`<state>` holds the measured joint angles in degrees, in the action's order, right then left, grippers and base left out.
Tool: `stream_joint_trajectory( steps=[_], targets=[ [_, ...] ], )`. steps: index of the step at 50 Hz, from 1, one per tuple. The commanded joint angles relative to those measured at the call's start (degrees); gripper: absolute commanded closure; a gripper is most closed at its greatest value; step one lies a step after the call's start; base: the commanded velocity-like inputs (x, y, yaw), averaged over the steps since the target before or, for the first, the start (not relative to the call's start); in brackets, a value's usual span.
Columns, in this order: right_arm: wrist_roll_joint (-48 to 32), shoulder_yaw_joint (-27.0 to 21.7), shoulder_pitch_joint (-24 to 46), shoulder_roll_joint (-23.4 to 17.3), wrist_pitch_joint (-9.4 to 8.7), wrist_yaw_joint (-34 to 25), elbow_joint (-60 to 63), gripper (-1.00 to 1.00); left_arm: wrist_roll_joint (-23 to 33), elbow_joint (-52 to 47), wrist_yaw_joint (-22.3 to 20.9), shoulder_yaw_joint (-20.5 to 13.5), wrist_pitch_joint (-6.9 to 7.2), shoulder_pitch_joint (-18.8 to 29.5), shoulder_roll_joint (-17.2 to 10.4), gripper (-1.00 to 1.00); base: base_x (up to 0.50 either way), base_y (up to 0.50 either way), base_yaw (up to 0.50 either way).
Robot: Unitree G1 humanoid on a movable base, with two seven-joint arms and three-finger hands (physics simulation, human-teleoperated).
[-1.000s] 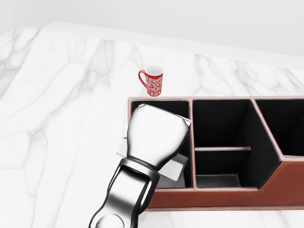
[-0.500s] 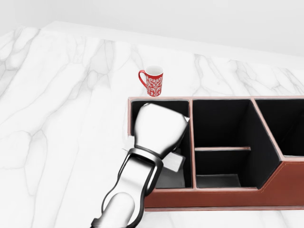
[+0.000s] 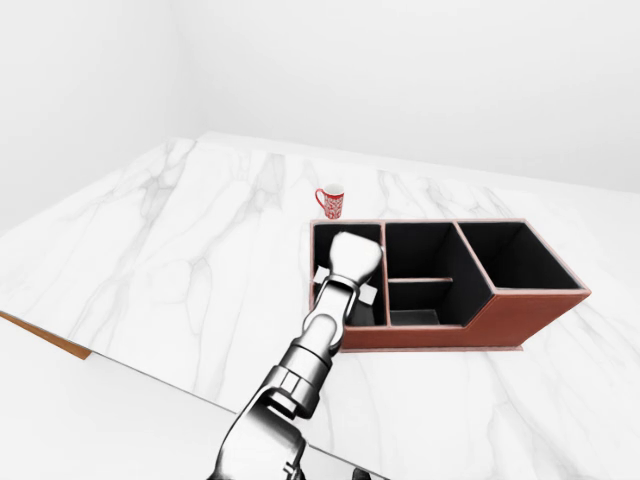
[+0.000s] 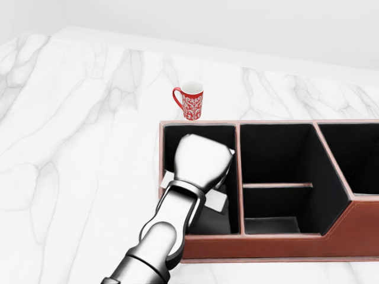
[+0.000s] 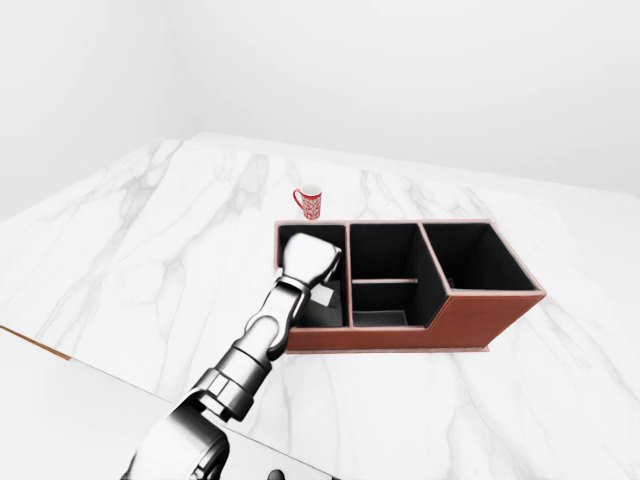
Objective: Pick up the book and place it in the left compartment of the caddy.
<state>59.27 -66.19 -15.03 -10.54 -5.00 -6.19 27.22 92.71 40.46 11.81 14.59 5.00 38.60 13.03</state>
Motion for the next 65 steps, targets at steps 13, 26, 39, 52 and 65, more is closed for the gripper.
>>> stream_joint_trajectory(
  steps=[13,26,39,52,65],
  targets=[
    [0.01,0.25,0.21,-0.19,0.00,0.16,-0.64,-1.00,-3.39,21.42,9.07,-0.46,0.00,9.62,0.38,1.00,0.00,0.00,0.00],
    [0.02,0.23,0.03,-0.15,0.00,-0.05,-0.67,-1.00,-4.54,29.45,11.13,-0.37,0.00,10.61,0.74,1.00,0.00,0.00,0.00],
    [0.51,-0.46,-0.21,-0.11,0.00,-0.14,-0.30,-1.00,-4.21,32.76,10.83,-0.09,0.00,9.83,0.69,1.00,0.00,0.00,0.00],
    [0.34,-0.29,-0.03,-0.18,0.00,0.28,-0.06,-1.00,-4.16,34.80,9.94,-0.64,0.00,9.93,0.47,1.00,0.00,0.00,0.00],
    [-0.23,0.21,0.15,-0.17,0.00,0.14,-0.57,-1.00,-4.73,35.44,10.22,-1.12,0.00,9.09,-0.27,-0.27,0.00,0.00,0.01]
  ],
)
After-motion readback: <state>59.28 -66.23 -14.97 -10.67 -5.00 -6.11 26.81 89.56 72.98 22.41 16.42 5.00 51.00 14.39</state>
